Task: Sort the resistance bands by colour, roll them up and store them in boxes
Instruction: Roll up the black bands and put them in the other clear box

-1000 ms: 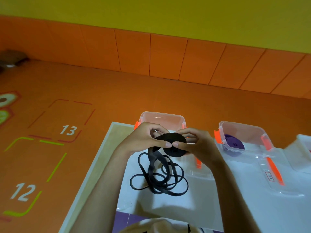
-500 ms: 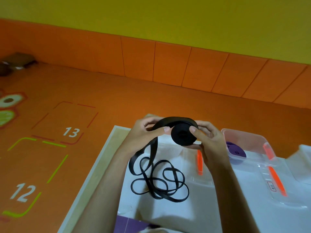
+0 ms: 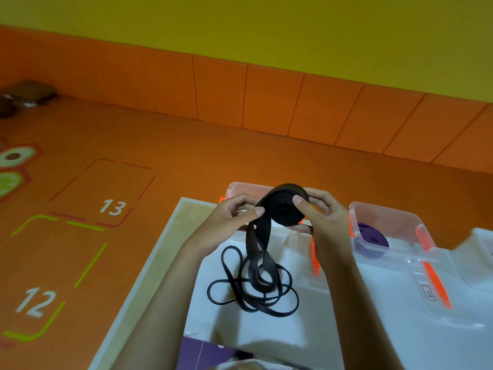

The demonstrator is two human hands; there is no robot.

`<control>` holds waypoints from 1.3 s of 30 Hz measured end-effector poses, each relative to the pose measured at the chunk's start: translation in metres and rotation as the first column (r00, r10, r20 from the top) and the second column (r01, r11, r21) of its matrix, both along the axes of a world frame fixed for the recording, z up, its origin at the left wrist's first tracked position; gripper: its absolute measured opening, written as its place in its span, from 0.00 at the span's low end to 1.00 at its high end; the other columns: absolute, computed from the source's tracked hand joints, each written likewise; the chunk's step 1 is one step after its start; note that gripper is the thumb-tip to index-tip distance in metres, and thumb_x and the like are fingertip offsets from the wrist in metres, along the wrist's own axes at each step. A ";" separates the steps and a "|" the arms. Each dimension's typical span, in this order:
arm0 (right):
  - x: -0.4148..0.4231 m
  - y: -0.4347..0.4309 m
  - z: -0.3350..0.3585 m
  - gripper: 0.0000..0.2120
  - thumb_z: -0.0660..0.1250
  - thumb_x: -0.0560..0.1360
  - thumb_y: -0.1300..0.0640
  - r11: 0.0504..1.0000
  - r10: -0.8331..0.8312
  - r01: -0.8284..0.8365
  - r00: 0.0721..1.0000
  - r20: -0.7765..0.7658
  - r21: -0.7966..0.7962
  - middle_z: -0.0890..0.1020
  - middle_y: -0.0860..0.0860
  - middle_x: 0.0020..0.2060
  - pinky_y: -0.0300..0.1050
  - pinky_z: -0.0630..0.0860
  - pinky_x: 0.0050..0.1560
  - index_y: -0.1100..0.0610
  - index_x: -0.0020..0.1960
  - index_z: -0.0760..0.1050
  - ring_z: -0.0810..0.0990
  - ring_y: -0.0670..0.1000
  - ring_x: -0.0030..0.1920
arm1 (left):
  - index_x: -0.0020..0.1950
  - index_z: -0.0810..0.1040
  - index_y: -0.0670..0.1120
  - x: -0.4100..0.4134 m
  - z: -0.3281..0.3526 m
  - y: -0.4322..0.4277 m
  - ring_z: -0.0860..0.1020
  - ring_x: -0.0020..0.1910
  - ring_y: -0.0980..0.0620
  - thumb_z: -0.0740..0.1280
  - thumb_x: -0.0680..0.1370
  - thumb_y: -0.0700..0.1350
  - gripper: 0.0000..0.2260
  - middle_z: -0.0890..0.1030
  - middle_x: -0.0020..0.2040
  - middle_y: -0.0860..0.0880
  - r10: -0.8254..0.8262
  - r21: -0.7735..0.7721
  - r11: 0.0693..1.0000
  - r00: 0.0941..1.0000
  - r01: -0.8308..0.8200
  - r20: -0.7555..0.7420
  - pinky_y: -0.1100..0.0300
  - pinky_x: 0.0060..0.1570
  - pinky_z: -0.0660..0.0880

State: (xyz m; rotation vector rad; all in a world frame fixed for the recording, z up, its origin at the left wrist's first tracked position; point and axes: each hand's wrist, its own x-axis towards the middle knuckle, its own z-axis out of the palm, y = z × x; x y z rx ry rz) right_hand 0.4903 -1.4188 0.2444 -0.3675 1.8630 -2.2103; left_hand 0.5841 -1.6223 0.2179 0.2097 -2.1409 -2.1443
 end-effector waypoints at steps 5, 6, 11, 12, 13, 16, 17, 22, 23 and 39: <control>-0.003 0.004 -0.001 0.09 0.79 0.74 0.56 1.000 -0.009 0.010 1.000 0.011 -0.013 0.88 0.55 0.51 0.51 0.86 0.38 0.52 0.53 0.86 0.88 0.60 0.53 | 0.62 0.83 0.54 -0.002 -0.003 0.002 0.81 0.47 0.61 0.67 0.85 0.55 0.10 0.83 0.48 0.60 -0.038 -0.005 0.999 0.999 0.038 -0.009 0.56 0.58 0.73; -0.003 0.005 -0.002 0.10 0.80 0.73 0.55 1.000 0.006 -0.006 1.000 0.024 -0.019 0.88 0.56 0.51 0.53 0.86 0.39 0.52 0.53 0.86 0.88 0.60 0.53 | 0.64 0.83 0.54 -0.002 -0.003 0.003 0.82 0.50 0.59 0.66 0.85 0.55 0.12 0.84 0.51 0.58 -0.052 0.011 0.999 0.999 0.052 -0.007 0.54 0.59 0.73; -0.005 0.008 0.001 0.21 0.79 0.71 0.50 0.987 0.155 -0.150 0.982 0.111 -0.052 0.87 0.58 0.56 0.58 0.87 0.45 0.57 0.61 0.83 0.87 0.59 0.58 | 0.72 0.79 0.56 -0.005 -0.008 0.007 0.80 0.59 0.56 0.66 0.84 0.58 0.17 0.83 0.64 0.49 -0.110 0.189 0.977 0.994 0.103 0.028 0.57 0.61 0.74; -0.006 0.009 0.002 0.22 0.78 0.72 0.50 0.984 0.179 -0.175 0.976 0.121 -0.045 0.87 0.58 0.57 0.58 0.87 0.45 0.58 0.62 0.83 0.87 0.59 0.58 | 0.70 0.80 0.54 -0.006 -0.009 0.006 0.80 0.60 0.56 0.67 0.84 0.57 0.17 0.83 0.64 0.48 -0.110 0.207 0.973 0.993 0.101 0.034 0.57 0.62 0.74; -0.006 0.009 0.002 0.22 0.77 0.72 0.50 0.982 0.191 -0.189 0.973 0.129 -0.031 0.87 0.58 0.57 0.57 0.86 0.45 0.58 0.62 0.83 0.87 0.59 0.58 | 0.69 0.81 0.53 -0.006 -0.012 0.005 0.80 0.60 0.55 0.68 0.83 0.55 0.16 0.83 0.63 0.48 -0.109 0.211 0.972 0.993 0.099 0.037 0.56 0.63 0.74; -0.005 0.005 0.000 0.19 0.78 0.72 0.49 0.986 0.160 -0.165 0.970 0.184 0.011 0.87 0.60 0.53 0.57 0.86 0.42 0.60 0.58 0.84 0.87 0.60 0.56 | 0.66 0.82 0.50 -0.006 -0.020 0.003 0.83 0.59 0.50 0.71 0.82 0.52 0.14 0.84 0.61 0.48 -0.112 0.219 0.970 0.993 0.102 0.035 0.58 0.59 0.78; -0.005 0.003 -0.002 0.16 0.77 0.74 0.51 0.989 0.142 -0.148 0.965 0.221 0.011 0.87 0.60 0.53 0.58 0.86 0.42 0.60 0.56 0.84 0.87 0.60 0.55 | 0.66 0.82 0.49 -0.006 -0.020 0.003 0.84 0.56 0.50 0.71 0.81 0.51 0.14 0.85 0.58 0.47 -0.101 0.227 0.970 0.994 0.091 0.032 0.59 0.55 0.80; -0.009 0.000 -0.010 0.12 0.71 0.80 0.54 0.978 0.200 -0.208 0.932 0.302 -0.008 0.86 0.62 0.55 0.60 0.86 0.45 0.61 0.58 0.82 0.86 0.63 0.57 | 0.61 0.85 0.49 -0.008 -0.016 -0.004 0.86 0.51 0.47 0.77 0.76 0.52 0.15 0.87 0.54 0.46 -0.046 0.133 0.990 0.999 0.042 0.027 0.55 0.51 0.82; -0.010 0.001 -0.009 0.13 0.72 0.79 0.54 0.971 0.232 -0.240 0.925 0.301 -0.010 0.86 0.61 0.54 0.59 0.86 0.44 0.62 0.58 0.81 0.86 0.63 0.58 | 0.60 0.86 0.50 -0.009 -0.015 -0.006 0.86 0.51 0.46 0.77 0.77 0.51 0.13 0.87 0.54 0.45 -0.042 0.101 0.994 0.999 0.040 0.021 0.56 0.50 0.82; -0.025 -0.001 0.017 0.11 0.76 0.76 0.52 0.973 0.179 -0.182 0.983 0.031 0.139 0.88 0.53 0.51 0.56 0.86 0.40 0.47 0.58 0.85 0.88 0.56 0.51 | 0.67 0.77 0.69 -0.012 -0.062 -0.026 0.71 0.67 0.75 0.79 0.68 0.69 0.30 0.78 0.66 0.71 -0.086 -0.276 0.947 0.960 0.161 0.266 0.56 0.71 0.66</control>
